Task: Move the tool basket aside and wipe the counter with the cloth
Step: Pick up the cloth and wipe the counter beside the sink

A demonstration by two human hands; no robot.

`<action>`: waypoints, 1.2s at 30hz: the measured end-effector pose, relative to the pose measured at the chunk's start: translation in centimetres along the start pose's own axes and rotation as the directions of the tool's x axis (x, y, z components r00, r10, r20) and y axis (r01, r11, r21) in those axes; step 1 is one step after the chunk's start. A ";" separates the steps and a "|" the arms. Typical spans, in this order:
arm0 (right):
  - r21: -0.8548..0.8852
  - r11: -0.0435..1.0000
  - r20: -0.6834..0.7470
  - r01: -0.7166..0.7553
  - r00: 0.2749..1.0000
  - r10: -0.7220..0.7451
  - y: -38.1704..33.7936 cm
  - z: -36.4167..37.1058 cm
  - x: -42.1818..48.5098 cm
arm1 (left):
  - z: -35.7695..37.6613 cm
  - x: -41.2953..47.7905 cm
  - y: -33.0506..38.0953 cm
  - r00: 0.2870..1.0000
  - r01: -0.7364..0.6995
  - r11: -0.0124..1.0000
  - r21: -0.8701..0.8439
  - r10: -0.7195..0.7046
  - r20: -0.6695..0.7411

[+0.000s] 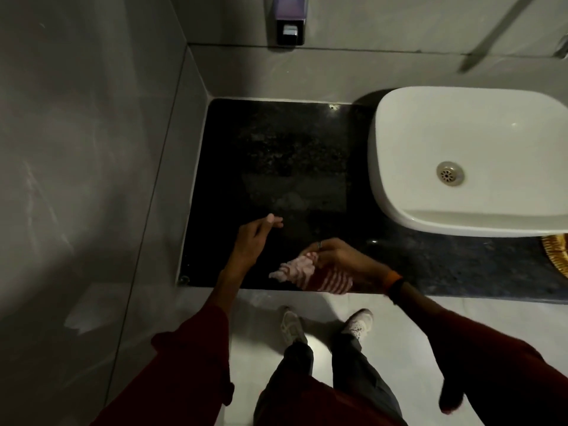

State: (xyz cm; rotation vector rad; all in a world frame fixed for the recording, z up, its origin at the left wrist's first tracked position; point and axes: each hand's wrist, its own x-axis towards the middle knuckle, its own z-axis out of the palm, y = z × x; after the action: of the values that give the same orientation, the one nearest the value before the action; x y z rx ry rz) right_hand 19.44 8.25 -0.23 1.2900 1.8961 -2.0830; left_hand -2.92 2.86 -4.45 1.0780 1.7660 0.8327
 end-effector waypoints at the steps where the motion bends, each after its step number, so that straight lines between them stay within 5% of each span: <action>1: 0.084 0.996 0.006 -0.034 0.999 0.033 -0.6 -1.0 0.8 | 0.3 0.0 0.8 0.998 0.065 0.993 -0.100 -0.063 0.025; 4: 0.156 0.982 0.003 -0.103 0.995 0.104 -1.5 -3.5 3.0 | 0.9 0.7 2.1 0.970 0.234 0.934 -0.269 -0.207 0.126; 7: -0.014 0.999 -0.188 -0.048 0.981 0.045 -1.5 -5.0 4.8 | 1.5 1.2 1.9 0.968 0.197 0.978 -0.065 -0.184 0.170; 11: -0.286 0.958 -0.621 0.027 0.756 -0.207 0.6 -3.4 4.0 | 2.8 1.6 1.1 0.991 0.084 0.962 0.260 -0.053 -0.123; 13: -0.427 0.904 -0.680 0.015 0.654 -0.332 2.7 -1.3 2.8 | 3.4 1.3 0.8 0.975 0.053 0.925 0.376 0.032 -0.218; 16: -0.538 0.842 -0.690 -0.042 0.597 -0.410 5.4 1.3 1.8 | 4.6 0.6 -0.2 0.972 -0.056 0.855 0.516 0.166 -0.169; 19: -0.636 0.763 -0.631 -0.113 0.645 -0.431 7.2 2.4 2.1 | 5.7 0.5 -0.5 0.983 -0.008 0.891 0.454 0.089 -0.157; 23: -0.768 0.624 -0.488 -0.142 0.761 -0.428 9.3 2.8 3.2 | 6.7 -0.1 -1.9 0.919 -0.299 0.649 0.699 0.394 0.027; 25: -0.779 0.603 -0.487 -0.170 0.770 -0.412 9.1 2.3 4.3 | 6.9 0.5 -2.8 0.899 -0.370 0.575 0.730 0.421 0.124; 31: -0.777 0.600 -0.482 -0.190 0.794 -0.372 5.5 -1.8 10.7 | 4.6 8.0 -1.7 0.897 -0.311 0.384 0.869 0.421 0.135; 36: -0.763 0.630 -0.466 -0.142 0.797 -0.385 1.3 -6.5 17.1 | 2.1 16.2 -0.6 0.903 -0.257 0.388 0.885 0.423 0.076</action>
State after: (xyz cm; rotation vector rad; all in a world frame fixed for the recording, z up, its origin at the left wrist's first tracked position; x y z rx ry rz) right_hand 12.43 21.63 -10.65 1.6435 2.7154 -0.5898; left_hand -5.03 17.56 -11.19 2.1912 2.2038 0.1180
